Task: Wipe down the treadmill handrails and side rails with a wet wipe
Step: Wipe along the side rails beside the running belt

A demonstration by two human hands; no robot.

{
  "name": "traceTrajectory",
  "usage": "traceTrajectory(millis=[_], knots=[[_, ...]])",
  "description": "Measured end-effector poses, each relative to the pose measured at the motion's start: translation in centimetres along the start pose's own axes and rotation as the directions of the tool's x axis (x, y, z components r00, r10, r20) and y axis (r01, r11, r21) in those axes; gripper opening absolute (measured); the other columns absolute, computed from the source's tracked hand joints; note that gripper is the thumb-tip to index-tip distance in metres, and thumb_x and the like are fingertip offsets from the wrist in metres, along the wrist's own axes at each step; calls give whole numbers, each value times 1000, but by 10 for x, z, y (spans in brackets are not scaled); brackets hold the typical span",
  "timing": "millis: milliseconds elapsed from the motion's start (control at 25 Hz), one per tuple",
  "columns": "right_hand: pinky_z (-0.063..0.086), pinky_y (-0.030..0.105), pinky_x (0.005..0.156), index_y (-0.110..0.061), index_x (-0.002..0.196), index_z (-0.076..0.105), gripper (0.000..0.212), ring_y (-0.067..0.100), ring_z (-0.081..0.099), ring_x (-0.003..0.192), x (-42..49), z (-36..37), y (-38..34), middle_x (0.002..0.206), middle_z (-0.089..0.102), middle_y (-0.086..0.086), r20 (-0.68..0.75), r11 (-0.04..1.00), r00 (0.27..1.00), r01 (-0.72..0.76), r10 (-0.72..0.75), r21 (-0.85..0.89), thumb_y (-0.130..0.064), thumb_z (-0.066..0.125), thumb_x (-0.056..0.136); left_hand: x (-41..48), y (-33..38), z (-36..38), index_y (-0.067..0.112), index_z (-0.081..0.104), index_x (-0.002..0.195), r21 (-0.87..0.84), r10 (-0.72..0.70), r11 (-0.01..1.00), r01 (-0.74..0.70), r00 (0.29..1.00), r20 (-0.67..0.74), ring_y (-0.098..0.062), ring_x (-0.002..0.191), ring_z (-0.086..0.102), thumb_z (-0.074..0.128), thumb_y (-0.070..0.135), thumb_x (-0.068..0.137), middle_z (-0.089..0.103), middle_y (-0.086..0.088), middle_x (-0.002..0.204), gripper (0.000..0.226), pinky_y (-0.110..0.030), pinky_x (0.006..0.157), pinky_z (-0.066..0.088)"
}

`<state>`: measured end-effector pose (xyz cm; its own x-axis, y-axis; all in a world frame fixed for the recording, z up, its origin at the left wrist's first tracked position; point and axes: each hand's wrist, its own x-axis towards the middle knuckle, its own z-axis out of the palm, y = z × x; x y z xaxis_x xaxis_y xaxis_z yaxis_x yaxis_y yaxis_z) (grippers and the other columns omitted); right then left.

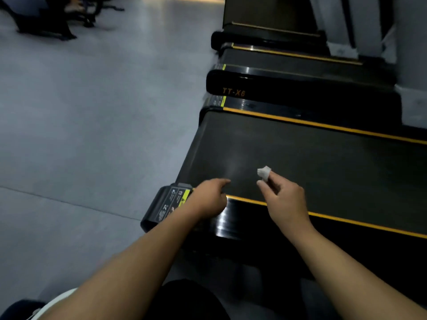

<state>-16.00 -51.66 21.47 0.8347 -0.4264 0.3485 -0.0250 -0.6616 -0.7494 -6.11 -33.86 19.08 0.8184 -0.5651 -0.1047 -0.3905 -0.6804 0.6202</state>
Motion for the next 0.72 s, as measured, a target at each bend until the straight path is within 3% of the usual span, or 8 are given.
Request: traceTrajectory(millis=[80, 160, 320, 480, 640, 720], knots=[[47, 7, 83, -25, 107, 80, 18, -7, 69, 92, 15, -9, -18, 93, 76, -20, -32, 980, 995, -90, 97, 179, -15, 75, 92, -3, 18, -9, 18, 54, 149, -65, -15, 998, 14, 1000, -27, -19, 142, 47, 54, 12, 97, 54, -4, 152, 52, -24, 117, 31], [48, 9, 77, -31, 92, 79, 20, -4, 70, 85, 41, -15, -28, 84, 76, -20, -16, 934, 988, -140, 154, 327, -12, 77, 90, 4, 36, -20, 20, 56, 147, -131, -40, 991, 31, 997, -67, -15, 139, 49, 57, 15, 98, 56, -1, 150, 49, -20, 114, 32], [49, 8, 80, -28, 91, 78, 25, -6, 70, 91, 102, -22, -51, 89, 77, -19, 67, 899, 990, -143, 126, 414, -3, 78, 87, 31, 70, -61, 22, 57, 146, -144, -45, 989, 34, 996, -74, -9, 134, 51, 59, 16, 99, 59, 3, 147, 47, -8, 103, 29], [55, 13, 76, -15, 97, 80, 17, 3, 73, 85, 169, -52, -115, 89, 78, -7, 171, 877, 979, -175, 108, 448, -2, 76, 88, 42, 111, -146, 25, 58, 145, -184, -145, 975, 123, 983, -110, -10, 130, 55, 58, 17, 98, 62, 4, 143, 47, -15, 107, 38], [59, 20, 77, -18, 94, 79, 17, 10, 75, 85, 218, -103, -211, 89, 79, -5, 272, 816, 955, -249, 118, 522, -3, 77, 88, 30, 176, -257, 27, 58, 144, -217, -220, 958, 188, 966, -135, -9, 109, 63, 57, 18, 101, 66, 3, 137, 45, -13, 90, 42], [59, 20, 79, -21, 93, 79, 17, 9, 75, 87, 241, -131, -262, 90, 79, -7, 310, 819, 945, -256, 100, 514, -5, 77, 88, 20, 215, -319, 26, 56, 147, -227, -256, 948, 222, 958, -132, -11, 119, 61, 55, 19, 103, 63, 2, 141, 45, -11, 92, 38]])
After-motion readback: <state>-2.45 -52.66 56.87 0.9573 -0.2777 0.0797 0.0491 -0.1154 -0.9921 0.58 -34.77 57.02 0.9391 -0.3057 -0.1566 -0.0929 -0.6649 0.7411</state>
